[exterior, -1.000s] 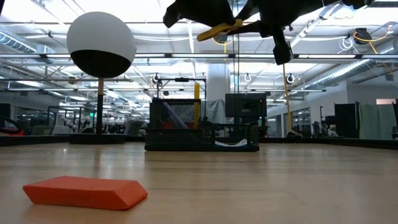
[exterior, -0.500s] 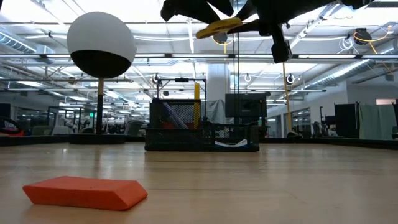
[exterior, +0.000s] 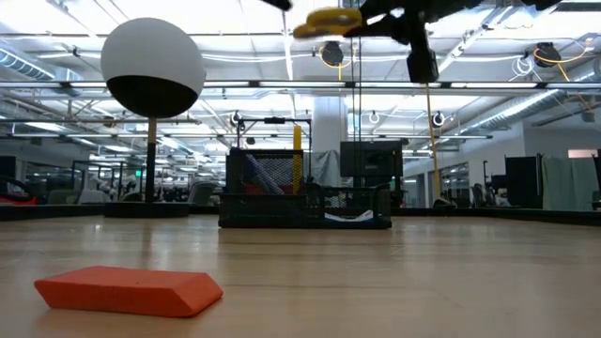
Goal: Pick and place office supplies into organizer
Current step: Put the yellow scissors into the desk organizer
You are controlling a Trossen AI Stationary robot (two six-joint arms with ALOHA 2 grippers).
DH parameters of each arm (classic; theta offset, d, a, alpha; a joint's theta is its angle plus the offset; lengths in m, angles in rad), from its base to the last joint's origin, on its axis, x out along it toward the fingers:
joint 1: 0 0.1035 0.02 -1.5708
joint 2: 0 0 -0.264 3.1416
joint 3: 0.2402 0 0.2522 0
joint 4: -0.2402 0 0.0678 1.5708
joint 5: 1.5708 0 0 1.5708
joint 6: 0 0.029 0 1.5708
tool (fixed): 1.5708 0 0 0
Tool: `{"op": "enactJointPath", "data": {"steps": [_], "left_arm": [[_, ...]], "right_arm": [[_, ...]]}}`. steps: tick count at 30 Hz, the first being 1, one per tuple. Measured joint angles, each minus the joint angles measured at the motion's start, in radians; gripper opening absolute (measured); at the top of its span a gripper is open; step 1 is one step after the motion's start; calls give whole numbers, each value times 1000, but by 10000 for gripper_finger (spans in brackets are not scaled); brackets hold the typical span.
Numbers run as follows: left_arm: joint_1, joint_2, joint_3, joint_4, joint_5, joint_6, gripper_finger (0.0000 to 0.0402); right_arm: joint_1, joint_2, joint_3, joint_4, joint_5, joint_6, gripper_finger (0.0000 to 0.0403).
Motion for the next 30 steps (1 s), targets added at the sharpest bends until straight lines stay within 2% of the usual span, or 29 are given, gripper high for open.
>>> {"op": "enactJointPath", "data": {"steps": [4, 8, 14, 21, 23, 26, 30], "left_arm": [[-34, -14, 3, -1, -110, 7, 166], [-73, -33, 2, -25, -242, 13, 166], [-117, -48, 2, -138, -476, -41, 166], [-135, -47, 2, -308, -580, -196, 166], [-134, -47, 2, -360, -599, -250, 166], [-134, -47, 2, -447, -639, -355, 166], [-134, -47, 2, -551, -677, -503, 166]], "right_arm": [[-13, -22, 0, 5, -45, 78, 23], [-46, -62, 0, -9, -184, 252, 23], [-141, -138, 0, -102, -550, 631, 23], [-307, -160, 0, -127, -1006, 987, 23], [-362, -147, -1, -85, -1168, 1086, 23], [-437, -129, -28, 33, -1344, 1223, 23], [-521, -108, -138, 367, -1473, 1366, 23]]}}
